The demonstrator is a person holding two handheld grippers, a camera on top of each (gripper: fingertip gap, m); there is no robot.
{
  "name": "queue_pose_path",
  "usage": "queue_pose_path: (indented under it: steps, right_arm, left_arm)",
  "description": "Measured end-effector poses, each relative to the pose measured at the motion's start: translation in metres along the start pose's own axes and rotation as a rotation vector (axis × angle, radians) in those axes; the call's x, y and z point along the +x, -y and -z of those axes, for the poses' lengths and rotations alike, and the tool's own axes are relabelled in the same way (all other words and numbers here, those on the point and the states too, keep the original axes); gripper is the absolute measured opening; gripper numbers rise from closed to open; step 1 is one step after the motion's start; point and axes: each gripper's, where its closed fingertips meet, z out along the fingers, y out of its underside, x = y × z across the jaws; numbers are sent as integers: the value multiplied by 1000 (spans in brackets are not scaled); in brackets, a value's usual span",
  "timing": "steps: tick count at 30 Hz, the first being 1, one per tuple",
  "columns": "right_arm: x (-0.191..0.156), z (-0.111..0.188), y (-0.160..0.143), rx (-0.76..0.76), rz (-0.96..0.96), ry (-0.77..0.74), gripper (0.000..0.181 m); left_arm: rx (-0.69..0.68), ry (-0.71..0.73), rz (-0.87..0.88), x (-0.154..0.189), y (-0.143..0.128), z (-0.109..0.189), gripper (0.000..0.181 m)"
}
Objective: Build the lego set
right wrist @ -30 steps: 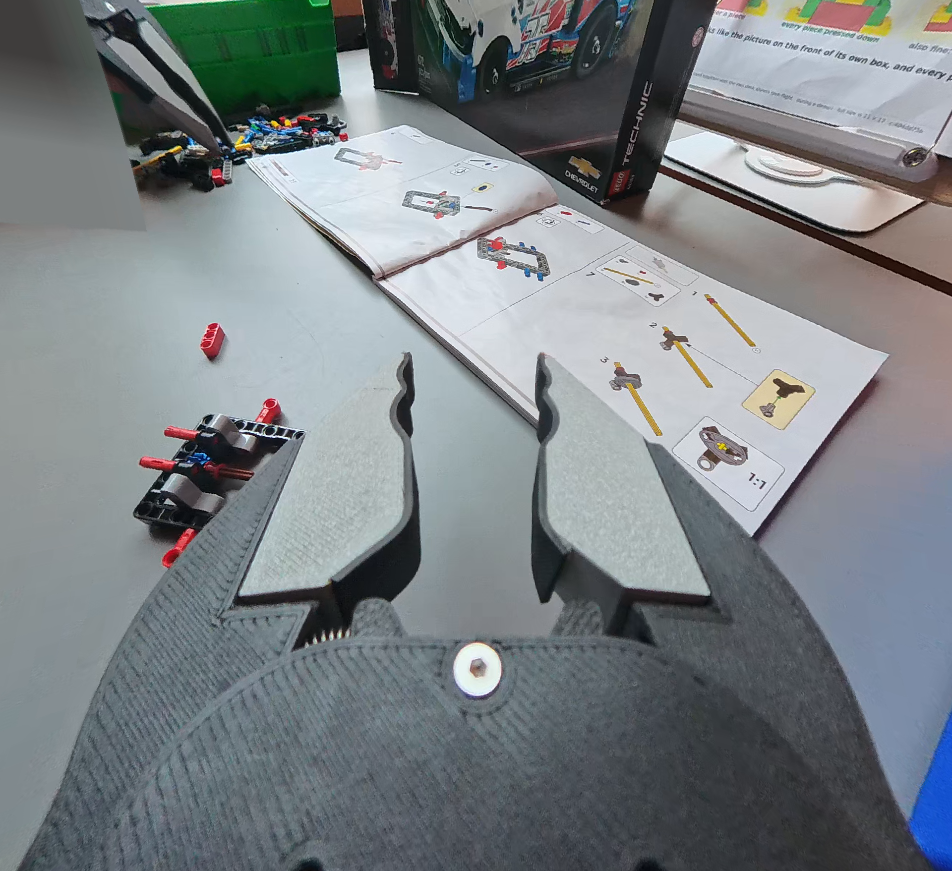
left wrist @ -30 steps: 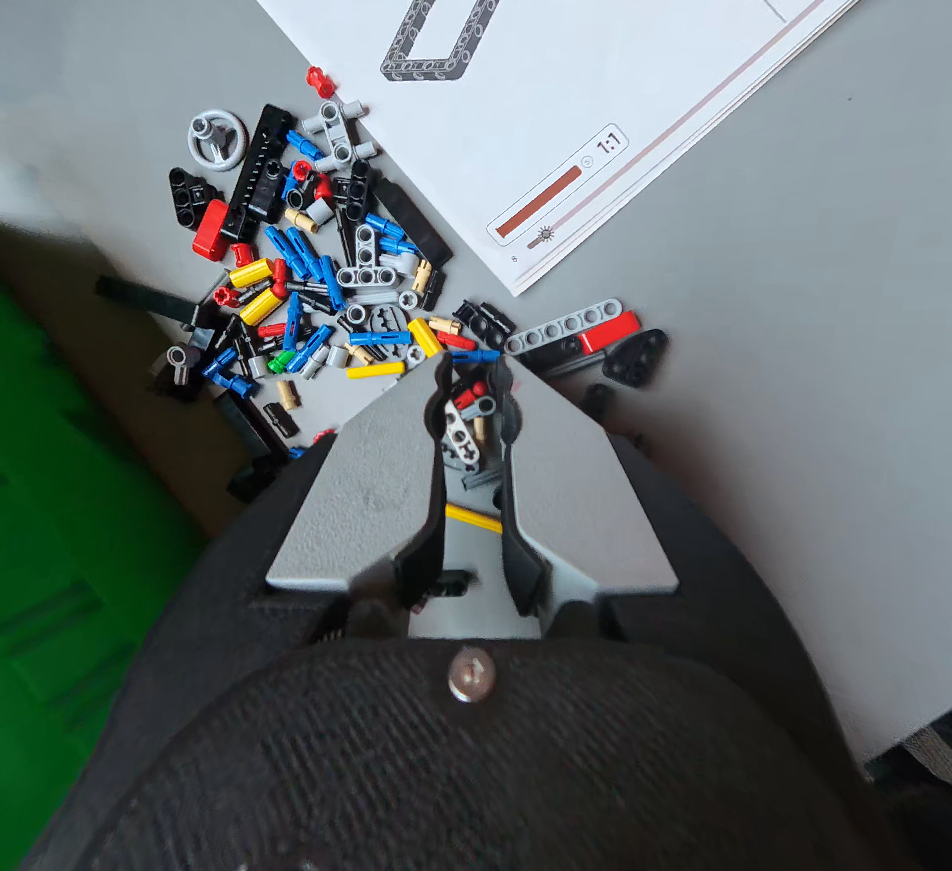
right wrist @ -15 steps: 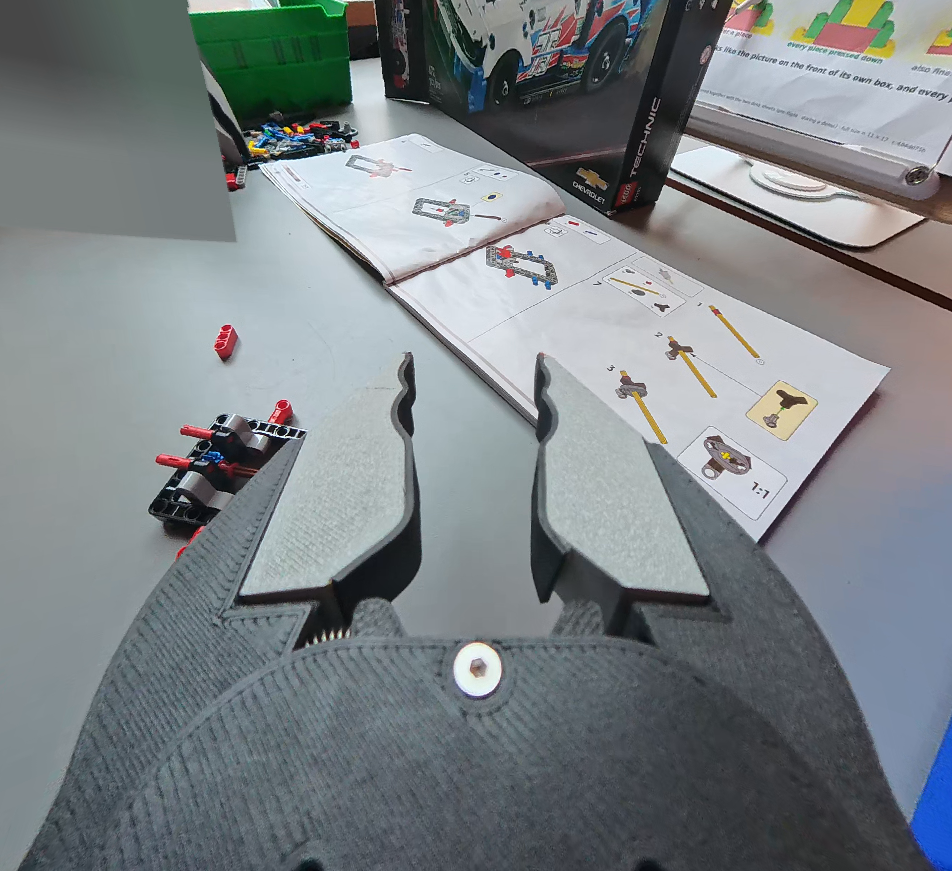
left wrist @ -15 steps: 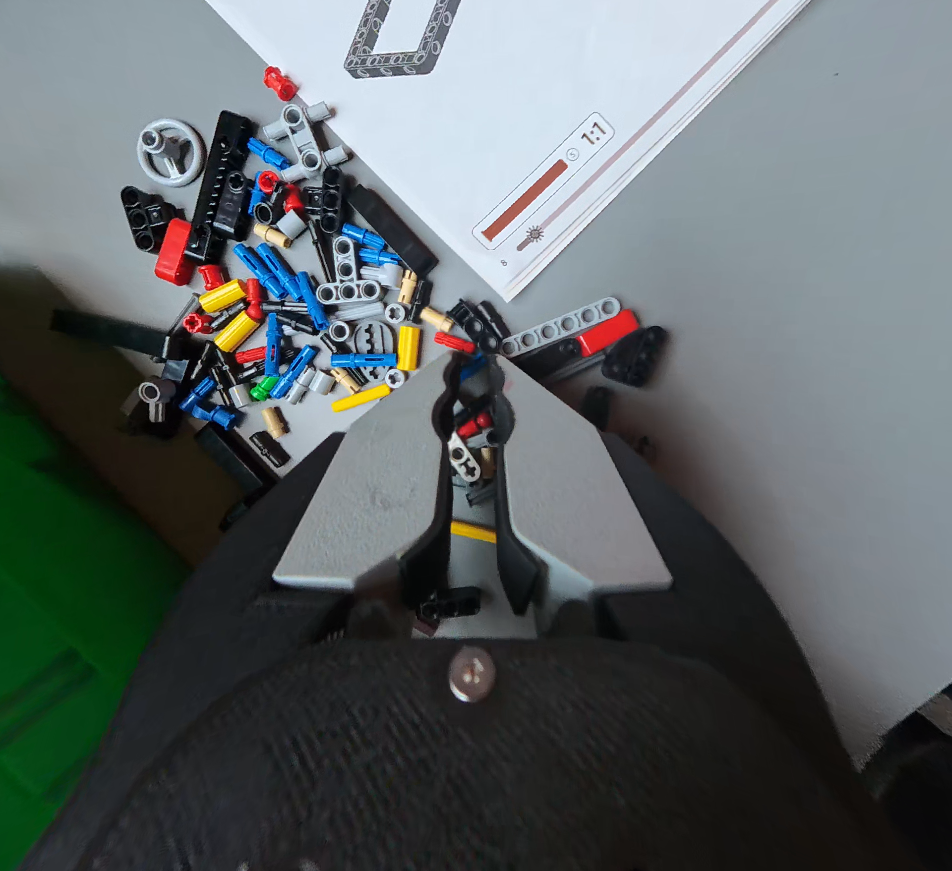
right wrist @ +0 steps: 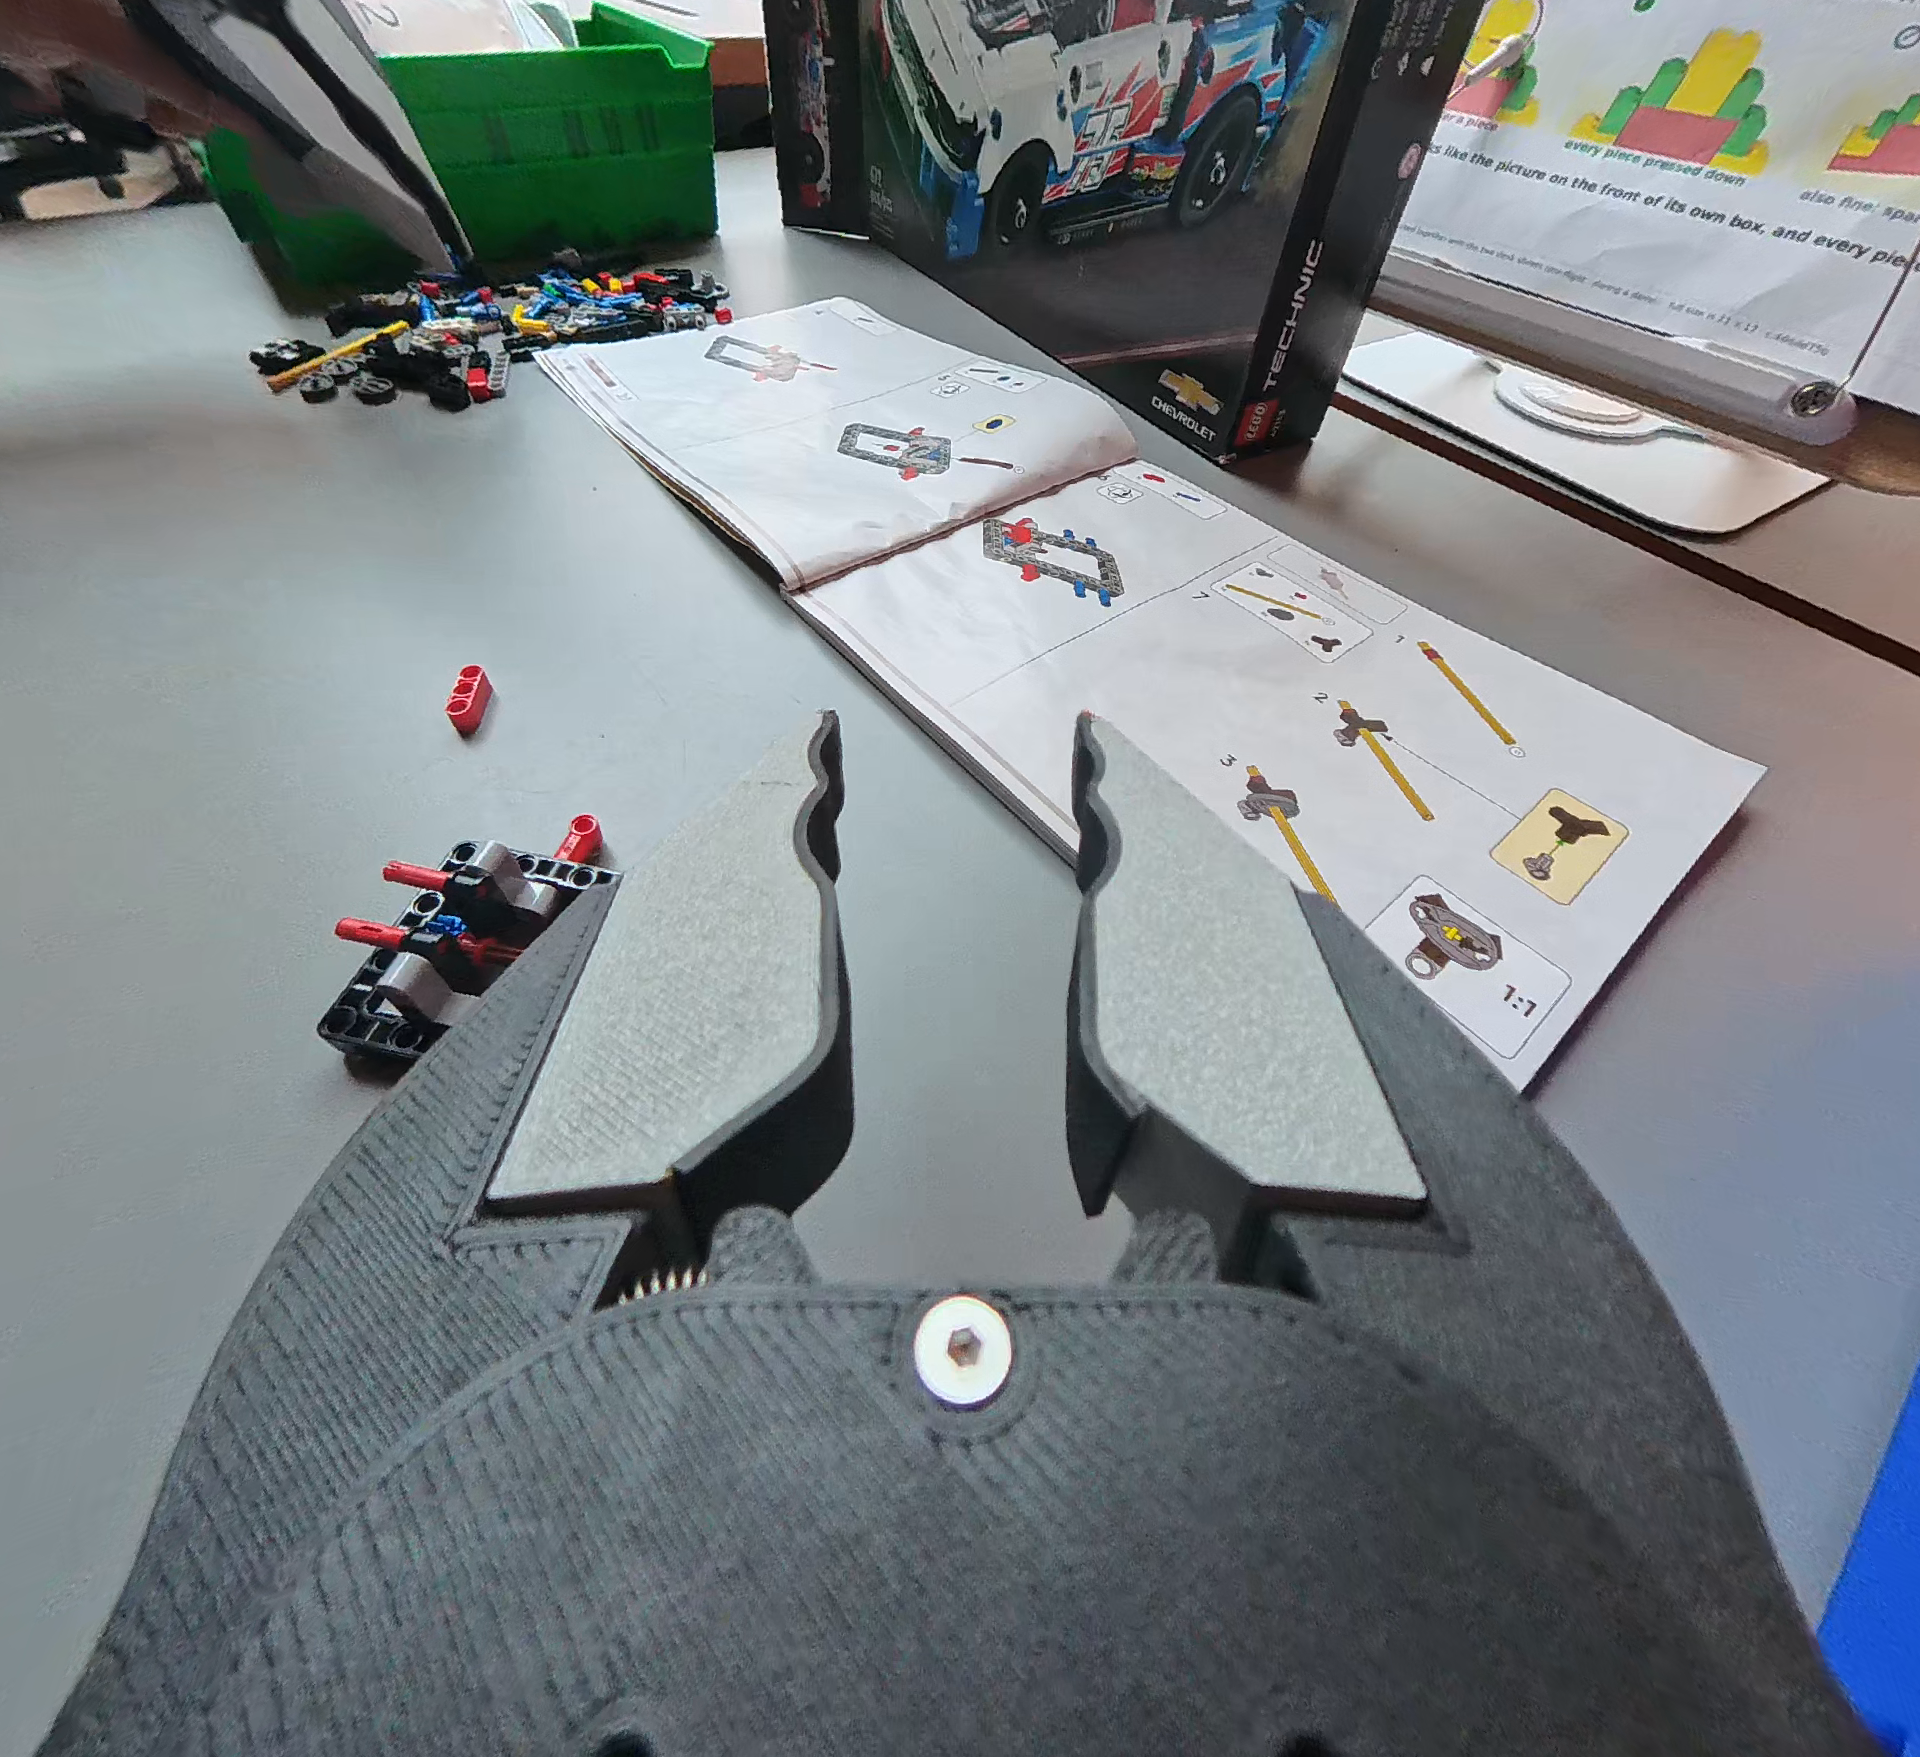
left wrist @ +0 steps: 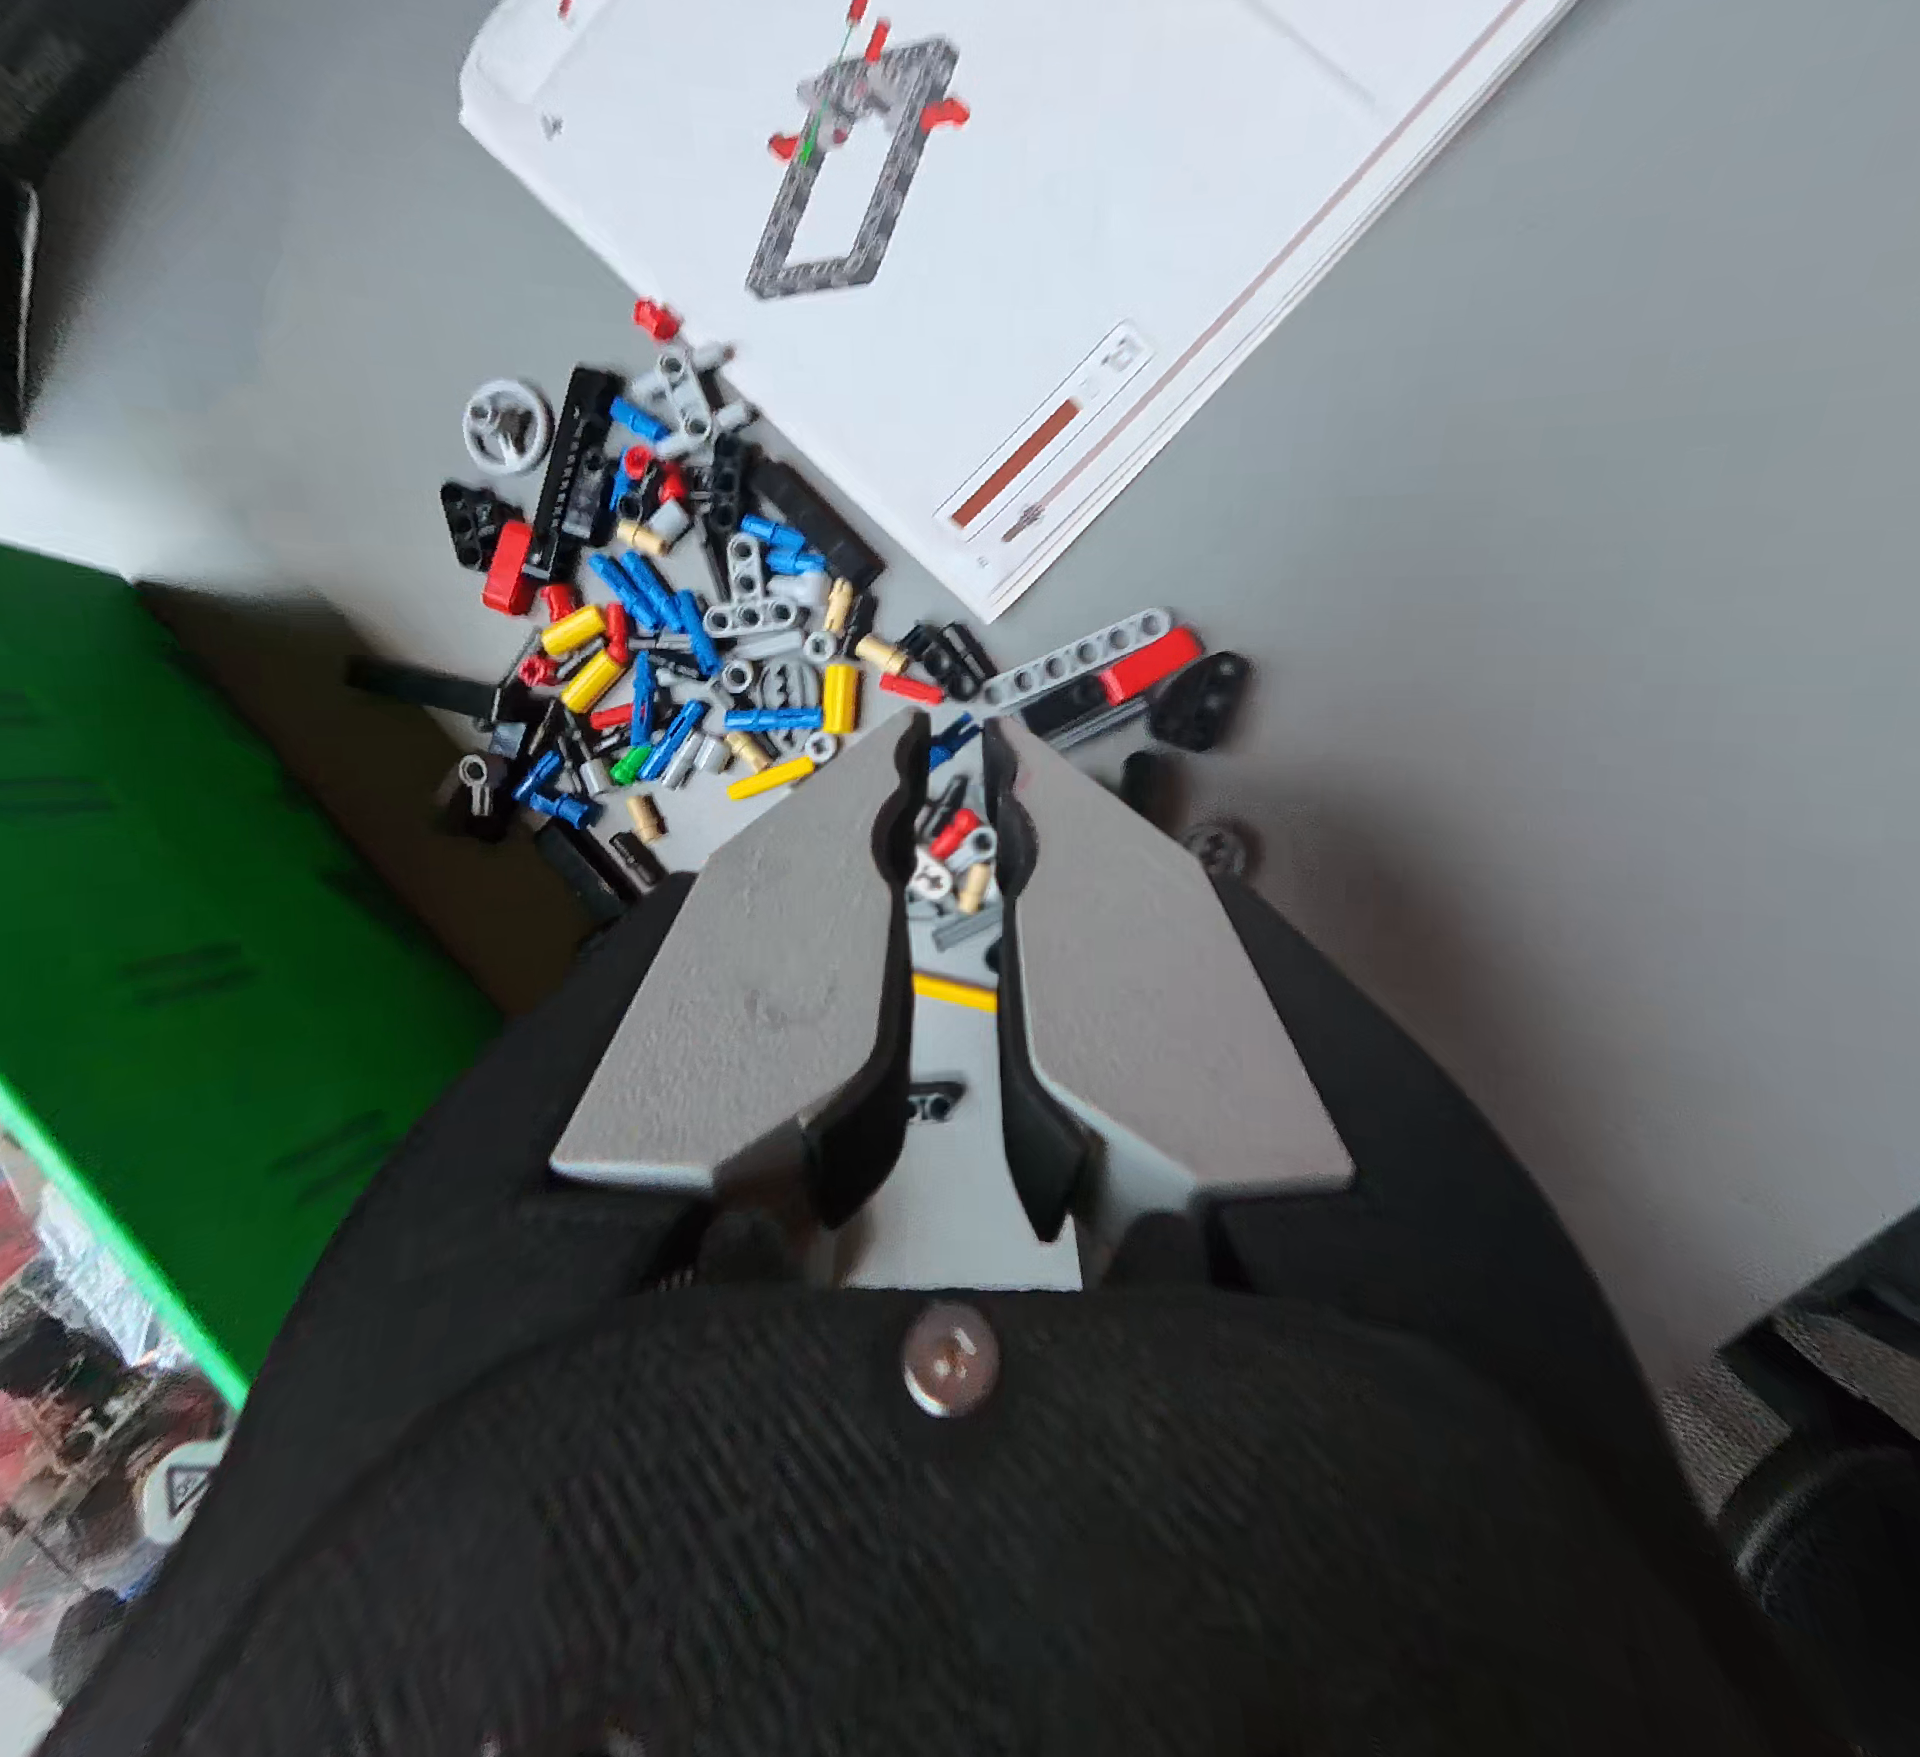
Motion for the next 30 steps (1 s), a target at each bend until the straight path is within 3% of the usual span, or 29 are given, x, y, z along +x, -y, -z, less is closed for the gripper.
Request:
queue_pose_path:
  steps: [4, 9, 13, 15, 17, 23, 27, 30]
  right_arm:
    - [-4, -1, 0, -5, 15, 9, 42]
    - [-7, -2, 0, -11, 27, 17, 41]
    - [-9, -2, 0, -14, 34, 21, 41]
    - [-11, -2, 0, -13, 40, 24, 41]
    - [-13, -2, 0, -15, 45, 26, 41]
    - [-14, -2, 0, -19, 59, 22, 41]
    - [-15, -4, -3, -31, 53, 29, 41]
    - [-15, -4, -4, -36, 52, 34, 41]
  left_arm:
    - [49, -76, -126, 53, 30, 4, 8]
    - [141, -343, -217, 169, 62, -10, 8]
    - [103, -411, -297, 230, 54, -43, 8]
    - [155, -475, -282, 249, 61, -43, 8]
    - [142, -461, -271, 250, 62, -48, 8]
    - [291, -496, -214, 274, 88, -57, 8]
    - [296, -488, -218, 275, 96, -60, 27]
    - [315, -491, -254, 274, 99, -54, 30]
